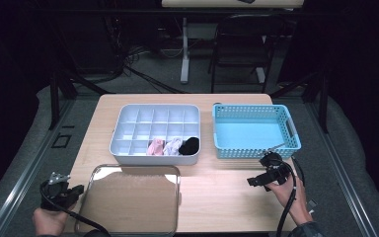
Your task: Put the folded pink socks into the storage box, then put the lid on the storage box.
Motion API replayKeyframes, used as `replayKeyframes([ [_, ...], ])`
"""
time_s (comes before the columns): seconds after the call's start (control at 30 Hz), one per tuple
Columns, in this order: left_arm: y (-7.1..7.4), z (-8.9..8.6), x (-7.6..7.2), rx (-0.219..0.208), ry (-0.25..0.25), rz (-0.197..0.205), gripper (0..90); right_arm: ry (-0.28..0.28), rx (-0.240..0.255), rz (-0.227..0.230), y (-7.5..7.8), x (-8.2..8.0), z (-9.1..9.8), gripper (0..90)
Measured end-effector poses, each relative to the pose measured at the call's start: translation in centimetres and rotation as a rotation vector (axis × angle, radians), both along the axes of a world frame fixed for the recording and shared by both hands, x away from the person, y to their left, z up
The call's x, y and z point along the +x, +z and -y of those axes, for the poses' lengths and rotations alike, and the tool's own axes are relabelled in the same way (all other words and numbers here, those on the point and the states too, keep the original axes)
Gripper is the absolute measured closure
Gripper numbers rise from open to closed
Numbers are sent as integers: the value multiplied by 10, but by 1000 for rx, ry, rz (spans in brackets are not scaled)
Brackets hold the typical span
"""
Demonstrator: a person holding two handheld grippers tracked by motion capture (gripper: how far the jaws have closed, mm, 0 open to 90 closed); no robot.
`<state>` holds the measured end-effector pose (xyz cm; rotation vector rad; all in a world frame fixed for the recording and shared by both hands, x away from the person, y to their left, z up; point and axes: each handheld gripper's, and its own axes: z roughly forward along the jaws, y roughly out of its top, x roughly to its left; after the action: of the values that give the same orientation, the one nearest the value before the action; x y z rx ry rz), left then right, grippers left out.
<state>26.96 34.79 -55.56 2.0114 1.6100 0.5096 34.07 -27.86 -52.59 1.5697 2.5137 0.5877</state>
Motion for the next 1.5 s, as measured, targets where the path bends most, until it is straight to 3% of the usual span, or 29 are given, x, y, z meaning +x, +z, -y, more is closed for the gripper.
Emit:
replayKeyframes([
  [0.03, -2, 1, 0, -1, -12, -7, 873, -19, 20, 12, -1, -1, 0, 101],
  [0.07, -3, 3, -1, 12, -11, -11, 873, 0, 2, -2, 1, 1, 2, 101],
  [0.13, -4, 4, -3, 32, -9, -6, 879, -14, 16, 5, 0, 1, 1, 101],
  [0.37, -7, 2, -11, 41, 3, -20, 895, 17, 16, 4, 1, 5, -4, 104],
  [0.47, -8, -1, -12, 37, 10, -22, 897, 10, 22, 18, 0, 5, -7, 104],
  [0.5, -9, -2, -12, 36, 14, -23, 897, 33, 4, 10, 1, 6, -6, 105],
  [0.6, -9, -4, -13, -11, 9, -22, 898, 33, 14, 5, 0, 6, -7, 105],
  [0.73, -8, 1, -12, 8, -5, -30, 898, 20, 19, 2, -1, 6, -6, 105],
  [0.87, -7, 1, -11, -7, -3, -39, 898, 23, 1, -1, 0, 6, -6, 105],
  [0.9, -7, 1, -12, -11, -1, -42, 898, 20, 16, 0, -1, 6, -6, 105],
  [1.1, -6, 10, -10, -36, -24, -70, 898, 8, 22, 7, -2, 5, -7, 105],
  [1.13, -5, 12, -9, -36, -36, -81, 898, 27, 5, -5, -1, 6, -5, 105],
  [1.5, -2, 27, 0, -35, -102, -124, 898, 16, 6, -8, -2, 3, -3, 108],
])
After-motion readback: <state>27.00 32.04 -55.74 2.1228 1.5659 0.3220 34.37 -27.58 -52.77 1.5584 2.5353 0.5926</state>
